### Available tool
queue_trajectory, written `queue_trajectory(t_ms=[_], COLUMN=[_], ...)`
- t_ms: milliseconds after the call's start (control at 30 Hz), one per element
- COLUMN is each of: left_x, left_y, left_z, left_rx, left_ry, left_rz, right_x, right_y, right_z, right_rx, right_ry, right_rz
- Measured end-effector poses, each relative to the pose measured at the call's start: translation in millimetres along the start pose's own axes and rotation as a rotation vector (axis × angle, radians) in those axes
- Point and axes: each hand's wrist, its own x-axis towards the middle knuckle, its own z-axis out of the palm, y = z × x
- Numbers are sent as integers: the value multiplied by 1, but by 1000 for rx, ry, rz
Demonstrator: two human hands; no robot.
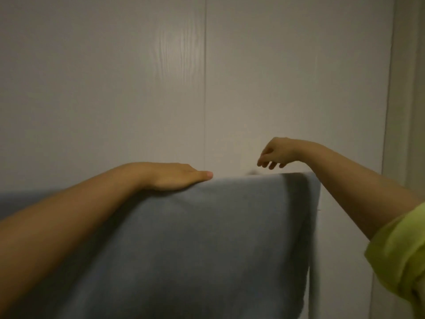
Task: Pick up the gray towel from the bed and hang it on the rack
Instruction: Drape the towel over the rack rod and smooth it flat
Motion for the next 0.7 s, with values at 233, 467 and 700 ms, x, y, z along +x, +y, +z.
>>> queue_trajectory(t_ms=[233, 467, 700], left_x=[-30, -130, -262], left_y=[-6, -88, -165], left_z=[-11, -14, 8], left_rx=[193, 344, 234], left_ry=[369, 764, 1263], left_rz=[-37, -214, -451], right_x=[-15, -52, -88], right_y=[-134, -265, -340], right_z=[24, 65, 118], right_rx=[255, 257, 126], right_ry=[150, 123, 108], right_rz=[-461, -797, -979])
